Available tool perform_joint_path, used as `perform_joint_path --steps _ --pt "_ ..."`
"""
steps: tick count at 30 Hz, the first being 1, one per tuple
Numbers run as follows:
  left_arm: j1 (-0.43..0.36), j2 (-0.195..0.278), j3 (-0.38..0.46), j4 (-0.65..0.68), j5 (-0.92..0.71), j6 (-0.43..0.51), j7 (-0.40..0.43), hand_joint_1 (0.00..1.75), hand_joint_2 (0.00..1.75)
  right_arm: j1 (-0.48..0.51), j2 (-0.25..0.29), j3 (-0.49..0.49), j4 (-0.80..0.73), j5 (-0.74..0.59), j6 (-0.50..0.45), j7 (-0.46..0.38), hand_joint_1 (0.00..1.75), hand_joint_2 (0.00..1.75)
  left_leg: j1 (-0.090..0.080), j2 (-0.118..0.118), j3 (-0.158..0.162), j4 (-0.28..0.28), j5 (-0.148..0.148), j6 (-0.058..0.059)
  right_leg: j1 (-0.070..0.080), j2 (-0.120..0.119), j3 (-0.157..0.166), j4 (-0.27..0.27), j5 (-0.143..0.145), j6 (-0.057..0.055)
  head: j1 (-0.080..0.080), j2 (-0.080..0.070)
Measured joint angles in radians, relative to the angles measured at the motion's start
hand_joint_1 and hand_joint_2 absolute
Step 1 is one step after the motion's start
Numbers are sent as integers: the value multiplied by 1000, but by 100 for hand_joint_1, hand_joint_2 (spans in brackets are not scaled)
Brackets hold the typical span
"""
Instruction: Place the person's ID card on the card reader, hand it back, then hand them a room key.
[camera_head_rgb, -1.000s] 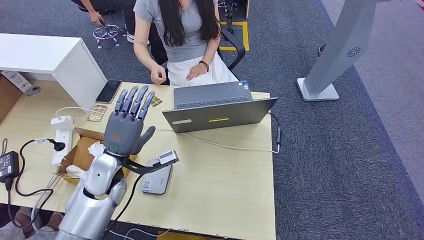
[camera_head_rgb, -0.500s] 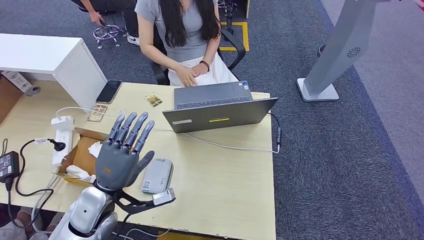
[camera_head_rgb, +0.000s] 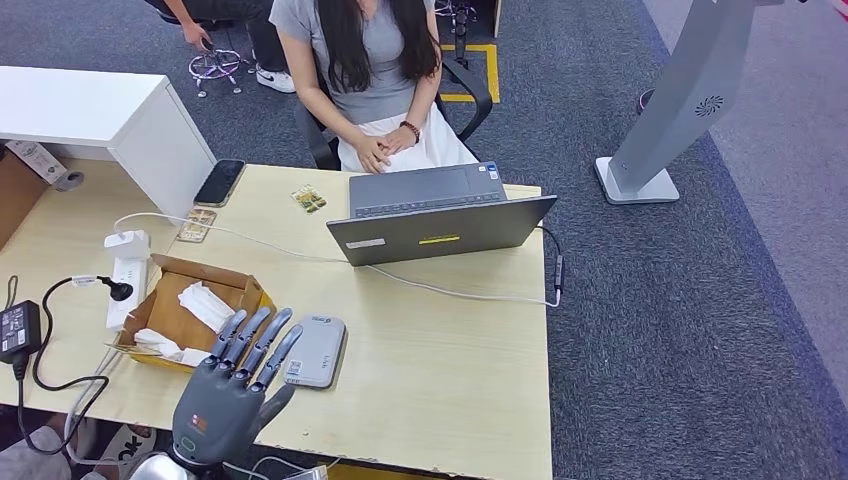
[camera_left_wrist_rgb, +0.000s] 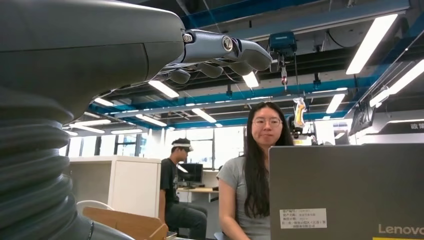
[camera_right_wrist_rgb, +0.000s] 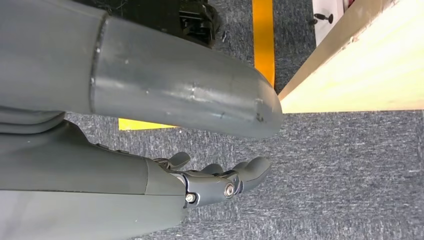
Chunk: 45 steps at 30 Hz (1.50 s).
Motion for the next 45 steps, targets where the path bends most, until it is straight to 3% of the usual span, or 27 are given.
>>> perform_joint_path --steps 9,18,20,25,30,34,40,45 --pt "16 12 0 -8 5 -3 5 0 175 -1 -3 -9 0 0 0 -4 0 0 0 0 0 0 0 0 0 0 0 0 0 0 0 0" --pt "136 51 16 -17 82 -20 82 0 175 7 -4 -45 1 -32 -11 33 0 0 0 0 0 0 0 0 0 0 0 0 -1 -1 0 0" --pt "156 53 32 -17 101 -16 86 0 175 9 -7 -55 1 -26 -40 91 0 0 0 0 0 0 -1 0 0 0 0 0 -1 -1 0 0" --pt "204 51 101 -21 146 4 69 0 175 23 -23 -56 8 60 -121 372 0 0 0 -1 0 0 -1 0 0 -1 0 0 -1 -1 0 0" --pt "243 47 183 -48 167 10 42 0 175 31 -29 -28 11 125 -108 467 0 0 0 0 0 0 -1 -1 0 -1 1 0 -1 -1 0 0" --pt "263 20 255 -66 184 -8 -7 0 175 33 -30 2 13 167 -86 499 0 0 0 -1 0 0 -1 -1 0 -1 1 0 -1 -1 0 0" --pt "261 -66 421 -64 235 -55 -148 0 175 36 -30 36 17 205 -68 515 0 0 0 0 0 0 -1 -1 0 -1 1 0 -1 -1 0 0" --pt "260 -105 498 -63 241 -62 -167 0 175 37 -30 45 17 208 -68 516 0 0 0 -1 1 0 -1 -1 0 -1 1 0 -1 -1 0 0"
